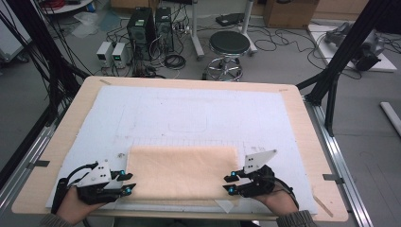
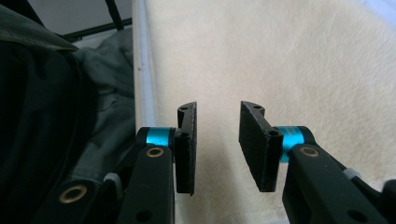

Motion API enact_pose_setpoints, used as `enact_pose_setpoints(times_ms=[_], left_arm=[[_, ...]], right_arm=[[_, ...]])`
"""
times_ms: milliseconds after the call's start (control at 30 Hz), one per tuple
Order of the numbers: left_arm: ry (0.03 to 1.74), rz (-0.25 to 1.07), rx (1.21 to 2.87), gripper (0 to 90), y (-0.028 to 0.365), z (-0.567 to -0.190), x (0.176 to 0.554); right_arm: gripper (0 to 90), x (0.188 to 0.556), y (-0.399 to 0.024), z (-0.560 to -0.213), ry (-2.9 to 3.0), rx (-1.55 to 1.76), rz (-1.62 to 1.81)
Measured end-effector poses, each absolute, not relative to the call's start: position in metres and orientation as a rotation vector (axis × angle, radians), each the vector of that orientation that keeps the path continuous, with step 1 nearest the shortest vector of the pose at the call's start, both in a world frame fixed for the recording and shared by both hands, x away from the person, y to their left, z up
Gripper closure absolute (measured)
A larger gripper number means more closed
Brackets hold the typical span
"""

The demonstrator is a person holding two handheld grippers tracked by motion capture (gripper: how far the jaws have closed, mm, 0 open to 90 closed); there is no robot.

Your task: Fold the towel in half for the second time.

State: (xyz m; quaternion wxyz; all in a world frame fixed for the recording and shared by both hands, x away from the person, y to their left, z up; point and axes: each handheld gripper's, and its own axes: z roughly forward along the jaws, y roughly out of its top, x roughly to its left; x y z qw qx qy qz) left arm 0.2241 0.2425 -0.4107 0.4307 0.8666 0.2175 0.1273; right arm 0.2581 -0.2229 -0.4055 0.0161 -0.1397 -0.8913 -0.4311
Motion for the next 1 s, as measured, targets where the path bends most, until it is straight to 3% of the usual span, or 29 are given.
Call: enact_pose_setpoints(times_ms=[267,533,667,833,867,933,967,1000], left_arm=[[0.571,0.368,2.133,59.4,0.239,-0.409,0.243],[0.686,0.484,2.067,47.9,0.240,-0.402,0.289],[0.767,0.429,2.061,36.7,0.239,-0.412,0.312],[0.820,0.326,2.116,32.6,0.237,-0.429,0.330],[0.818,0.277,2.122,37.4,0.237,-0.431,0.332],[0.818,0.241,2.128,53.5,0.236,-0.432,0.333],[0.817,0.246,2.121,62.8,0.236,-0.431,0.332],[0.810,0.258,2.123,68.5,0.235,-0.430,0.331]], right_arm=[[63.1,0.268,-0.220,-0.411,-2.806,-0.469,-1.331],[46.1,0.314,-0.229,-0.395,-2.876,-0.708,-1.444],[38.6,0.337,-0.228,-0.404,-2.870,-0.804,-1.414],[32.2,0.358,-0.226,-0.427,-2.812,-0.864,-1.328],[35.3,0.361,-0.226,-0.430,-2.798,-0.862,-1.312],[53.8,0.363,-0.225,-0.433,-2.756,-0.804,-1.286],[67.3,0.362,-0.224,-0.433,-2.752,-0.774,-1.276],[74.1,0.361,-0.224,-0.431,-2.765,-0.728,-1.273]])
